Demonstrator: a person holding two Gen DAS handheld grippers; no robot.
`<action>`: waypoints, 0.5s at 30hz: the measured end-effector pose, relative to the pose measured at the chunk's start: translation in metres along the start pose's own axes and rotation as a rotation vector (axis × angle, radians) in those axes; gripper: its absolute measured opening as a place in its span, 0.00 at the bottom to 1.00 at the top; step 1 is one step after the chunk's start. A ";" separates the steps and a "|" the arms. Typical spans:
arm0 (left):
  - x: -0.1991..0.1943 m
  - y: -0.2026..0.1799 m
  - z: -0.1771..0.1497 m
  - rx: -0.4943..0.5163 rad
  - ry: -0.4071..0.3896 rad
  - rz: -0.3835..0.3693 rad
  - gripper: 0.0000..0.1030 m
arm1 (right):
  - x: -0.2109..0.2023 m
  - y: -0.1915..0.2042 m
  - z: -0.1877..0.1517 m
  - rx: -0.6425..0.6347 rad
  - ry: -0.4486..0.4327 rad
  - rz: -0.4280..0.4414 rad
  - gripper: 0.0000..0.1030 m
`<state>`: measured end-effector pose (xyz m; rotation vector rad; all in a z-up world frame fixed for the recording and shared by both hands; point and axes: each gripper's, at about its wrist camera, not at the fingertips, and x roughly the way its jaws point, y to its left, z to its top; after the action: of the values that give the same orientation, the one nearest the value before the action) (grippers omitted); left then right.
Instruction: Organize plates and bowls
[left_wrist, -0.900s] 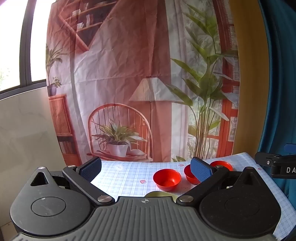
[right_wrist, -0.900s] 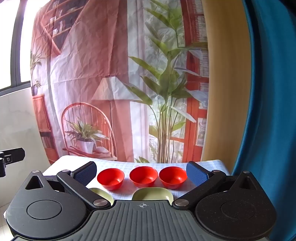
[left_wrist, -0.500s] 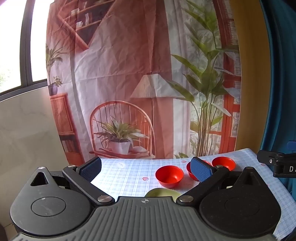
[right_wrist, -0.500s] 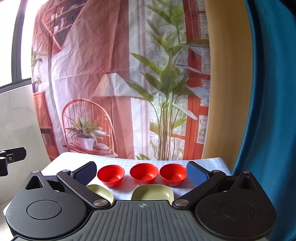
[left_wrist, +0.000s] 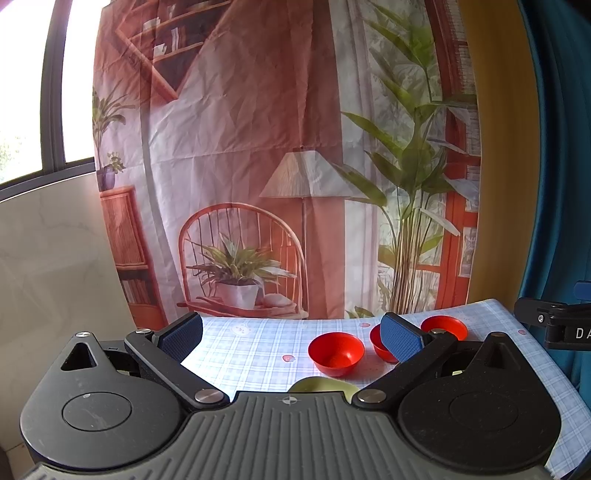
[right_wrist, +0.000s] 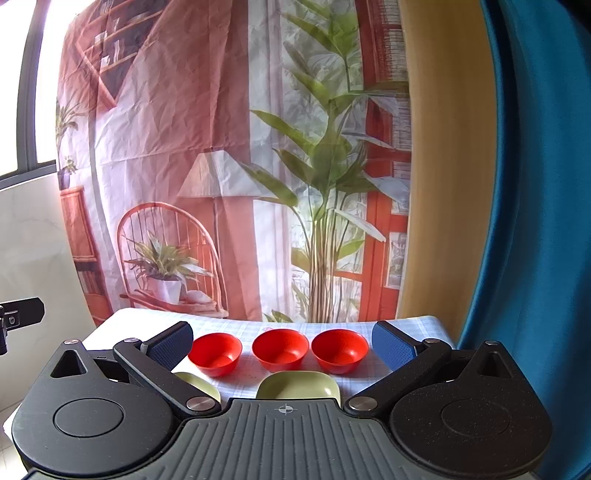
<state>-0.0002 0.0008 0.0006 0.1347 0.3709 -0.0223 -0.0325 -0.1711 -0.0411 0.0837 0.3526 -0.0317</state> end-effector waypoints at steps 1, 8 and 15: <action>0.000 0.000 0.000 -0.001 0.000 0.000 1.00 | 0.000 0.000 0.000 0.000 0.000 -0.001 1.00; 0.000 0.000 -0.001 -0.006 -0.003 0.001 1.00 | 0.000 -0.002 0.001 0.001 0.002 -0.002 1.00; -0.001 0.001 -0.002 -0.012 -0.006 0.000 1.00 | -0.001 -0.004 0.002 0.002 0.001 -0.004 1.00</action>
<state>-0.0015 0.0021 -0.0010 0.1224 0.3653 -0.0204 -0.0330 -0.1749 -0.0394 0.0846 0.3538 -0.0355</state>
